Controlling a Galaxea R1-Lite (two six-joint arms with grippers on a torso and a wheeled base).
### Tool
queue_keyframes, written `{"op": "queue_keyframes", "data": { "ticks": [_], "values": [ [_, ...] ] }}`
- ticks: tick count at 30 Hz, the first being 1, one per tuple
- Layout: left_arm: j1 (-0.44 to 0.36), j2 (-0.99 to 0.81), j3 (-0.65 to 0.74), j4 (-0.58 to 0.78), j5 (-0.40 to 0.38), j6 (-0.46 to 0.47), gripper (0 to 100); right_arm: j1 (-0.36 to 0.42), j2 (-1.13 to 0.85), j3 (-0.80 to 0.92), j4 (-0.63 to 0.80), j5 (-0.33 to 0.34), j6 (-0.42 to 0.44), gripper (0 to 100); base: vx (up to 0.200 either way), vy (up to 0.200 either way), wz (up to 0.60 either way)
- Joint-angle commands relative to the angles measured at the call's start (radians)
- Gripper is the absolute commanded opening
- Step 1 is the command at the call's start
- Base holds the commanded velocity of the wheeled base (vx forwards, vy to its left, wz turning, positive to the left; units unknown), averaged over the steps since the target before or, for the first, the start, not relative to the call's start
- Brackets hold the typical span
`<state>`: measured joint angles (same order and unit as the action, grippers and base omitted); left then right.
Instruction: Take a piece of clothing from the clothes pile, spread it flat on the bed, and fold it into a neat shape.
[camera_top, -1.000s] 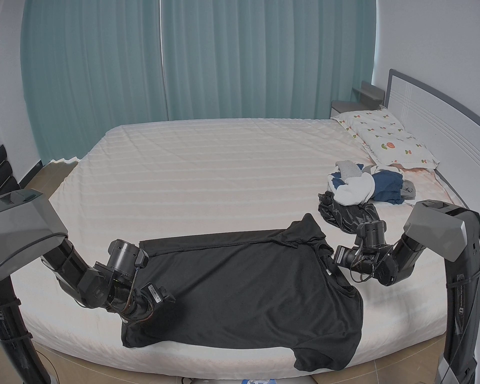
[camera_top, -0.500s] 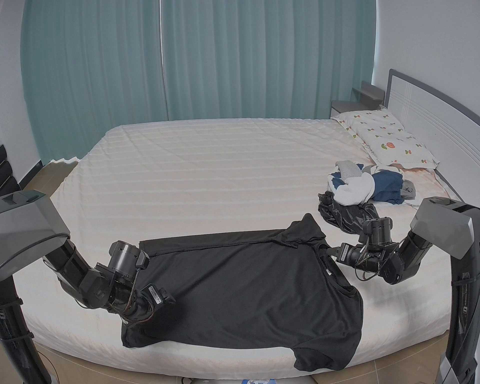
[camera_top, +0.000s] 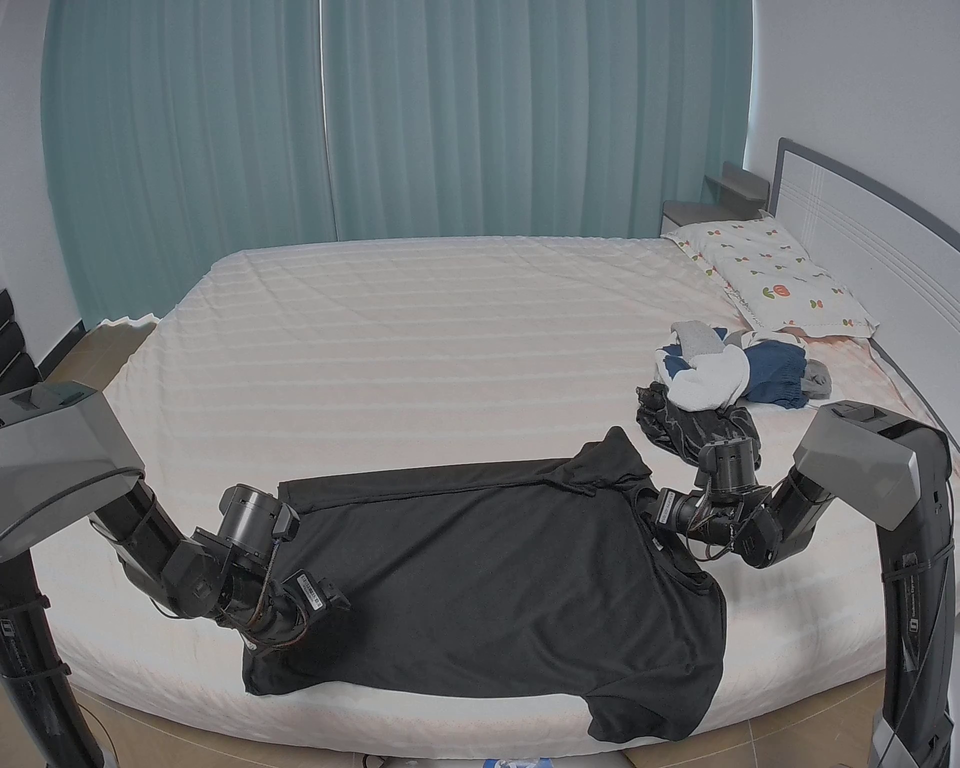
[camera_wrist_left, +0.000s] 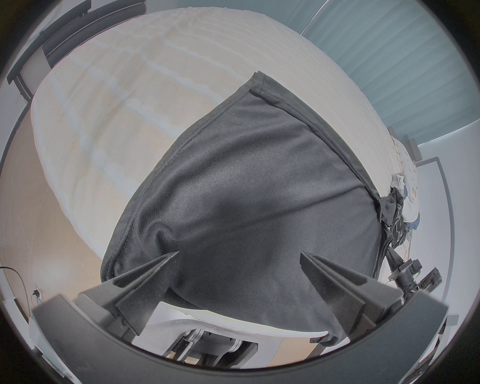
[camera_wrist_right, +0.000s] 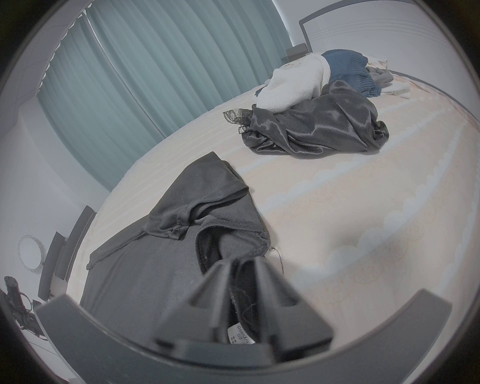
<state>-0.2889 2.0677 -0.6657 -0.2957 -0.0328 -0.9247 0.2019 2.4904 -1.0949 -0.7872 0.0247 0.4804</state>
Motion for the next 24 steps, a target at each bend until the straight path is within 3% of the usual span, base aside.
{"op": "queue_keyframes", "data": {
  "ticks": [1,16,24],
  "values": [
    [0.004,0.005,-0.002,0.0,0.001,0.001,100,-0.002,0.013,-0.008,0.002,0.0,0.0,0,0.0,0.0,0.0],
    [0.004,0.009,-0.002,0.001,0.001,0.001,100,-0.065,-0.044,0.01,-0.003,-0.005,-0.002,0,0.0,0.0,0.0],
    [0.005,0.015,-0.002,0.001,0.001,0.003,100,-0.107,-0.027,0.009,-0.007,0.006,-0.052,0,0.0,0.0,0.0]
  ]
}}
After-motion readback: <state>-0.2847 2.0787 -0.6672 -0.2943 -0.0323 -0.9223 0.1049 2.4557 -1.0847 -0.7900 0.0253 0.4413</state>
